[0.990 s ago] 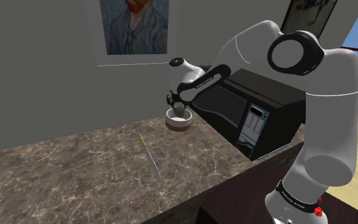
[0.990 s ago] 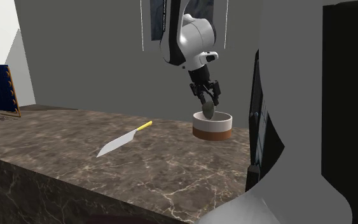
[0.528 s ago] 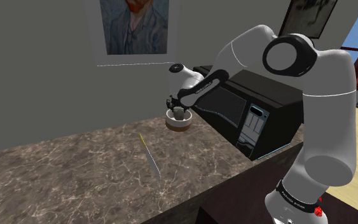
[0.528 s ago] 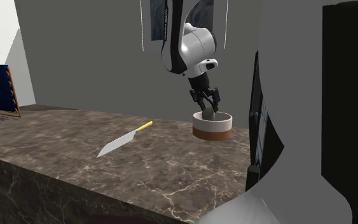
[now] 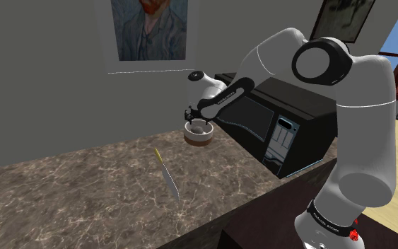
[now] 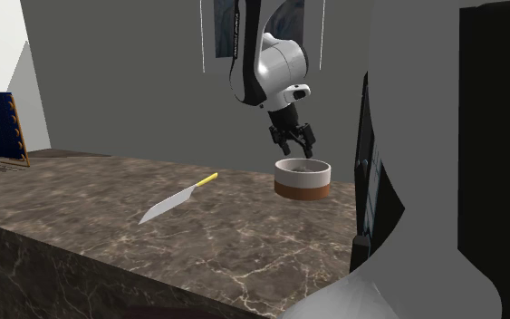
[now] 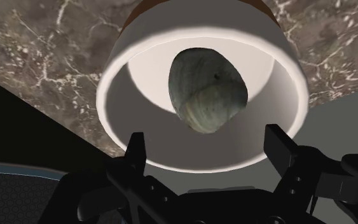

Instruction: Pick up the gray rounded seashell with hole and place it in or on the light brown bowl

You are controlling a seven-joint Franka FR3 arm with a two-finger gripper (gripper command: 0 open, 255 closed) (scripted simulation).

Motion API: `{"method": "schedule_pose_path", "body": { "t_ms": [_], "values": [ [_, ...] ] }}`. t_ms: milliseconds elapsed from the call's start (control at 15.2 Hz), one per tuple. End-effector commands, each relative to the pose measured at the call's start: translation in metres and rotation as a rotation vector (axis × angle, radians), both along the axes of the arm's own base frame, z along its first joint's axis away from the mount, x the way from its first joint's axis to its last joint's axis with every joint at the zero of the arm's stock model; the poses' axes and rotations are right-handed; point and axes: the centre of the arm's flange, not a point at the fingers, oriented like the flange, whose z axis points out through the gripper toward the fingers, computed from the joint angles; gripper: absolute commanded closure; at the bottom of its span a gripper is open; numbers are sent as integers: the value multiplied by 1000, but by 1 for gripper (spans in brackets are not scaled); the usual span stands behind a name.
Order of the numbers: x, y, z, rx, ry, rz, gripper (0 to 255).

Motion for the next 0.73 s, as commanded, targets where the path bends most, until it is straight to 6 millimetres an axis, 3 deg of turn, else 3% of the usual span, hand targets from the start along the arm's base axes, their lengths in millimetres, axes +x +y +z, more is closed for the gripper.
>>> {"method": "schedule_pose_path", "body": {
  "t_ms": [0, 132, 396, 660],
  "values": [
    [0, 0, 0, 0, 0, 0, 0],
    [0, 0, 0, 0, 0, 0, 0],
    [-10, 18, 45, 0, 0, 0, 0],
    [-10, 18, 45, 0, 0, 0, 0]
  ]
}}
